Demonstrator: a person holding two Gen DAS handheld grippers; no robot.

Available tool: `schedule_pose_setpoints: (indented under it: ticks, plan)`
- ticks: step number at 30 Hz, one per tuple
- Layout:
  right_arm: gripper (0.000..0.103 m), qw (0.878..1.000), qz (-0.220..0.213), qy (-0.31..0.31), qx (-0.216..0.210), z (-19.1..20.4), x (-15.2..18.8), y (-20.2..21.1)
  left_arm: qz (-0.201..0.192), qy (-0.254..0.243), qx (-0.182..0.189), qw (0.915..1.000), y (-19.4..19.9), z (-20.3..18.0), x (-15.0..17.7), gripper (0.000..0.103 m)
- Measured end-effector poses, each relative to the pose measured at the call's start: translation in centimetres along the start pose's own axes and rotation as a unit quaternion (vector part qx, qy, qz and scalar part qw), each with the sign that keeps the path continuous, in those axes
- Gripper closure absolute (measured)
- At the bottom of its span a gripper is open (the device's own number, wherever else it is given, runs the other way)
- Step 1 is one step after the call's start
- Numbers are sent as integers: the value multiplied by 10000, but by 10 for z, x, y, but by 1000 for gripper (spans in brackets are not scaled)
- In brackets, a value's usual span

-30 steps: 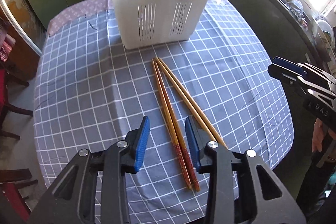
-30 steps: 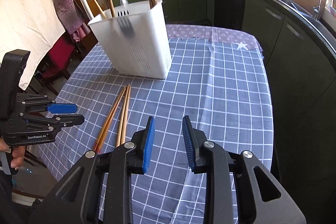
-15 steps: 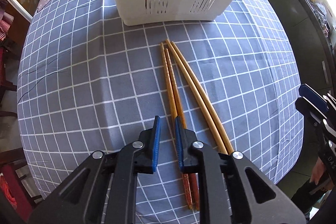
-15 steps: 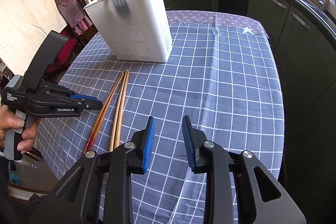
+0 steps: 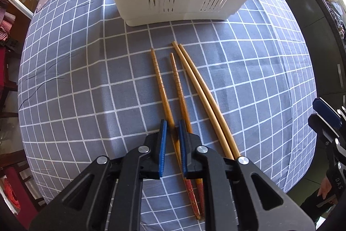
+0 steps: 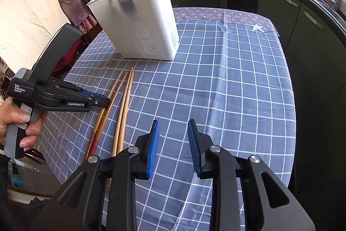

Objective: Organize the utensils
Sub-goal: 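Close the left gripper on a wooden chopstick and lift it upright, then grasp another wooden chopstick with the right gripper while the left gripper holds its chopstick upright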

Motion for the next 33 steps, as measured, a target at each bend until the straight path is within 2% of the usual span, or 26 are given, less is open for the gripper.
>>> schedule_pose_setpoints:
  ticks: [3, 7, 11, 16, 21, 24, 28, 33]
  plan:
    - [76, 10000, 14, 16, 23, 0, -1, 0, 13, -88, -132, 9999, -2, -3, -3, 94]
    - [76, 9999, 76, 107, 66, 3, 0, -2, 23, -88, -110, 9999, -2, -4, -4, 96]
    - [76, 9995, 195, 176, 153, 5, 0, -8, -152, -56, -97, 9998, 8, 8, -1, 96]
    - [76, 9983, 500, 264, 165, 12, -2, -21, -772, -113, -126, 9969, 50, 14, 6, 96]
    - [76, 9956, 848, 402, 14, 39, -3, -41, -1581, -219, -120, 9871, 102, 22, 25, 96]
    - [76, 9931, 1064, 484, -28, 56, -4, -57, -1940, -285, -186, 9804, 124, 25, 38, 96]
    - [76, 9892, 1302, 669, 88, 74, -4, -77, -2234, -355, -259, 9737, 141, 27, 50, 96]
    - [77, 9862, 1362, 867, 372, 85, -9, -92, -2423, -484, -366, 9683, 150, 25, 56, 96]
Point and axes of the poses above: each gripper's, at about its wrist camera, not at the fingertips, and y roughly against the way its jaws point, z to its left, x to its underside, the point moved 8 cm from there along -y, roughly the way its jaws point, and after that the axes turned 11 degrees about -y, right-handed, at the moved point
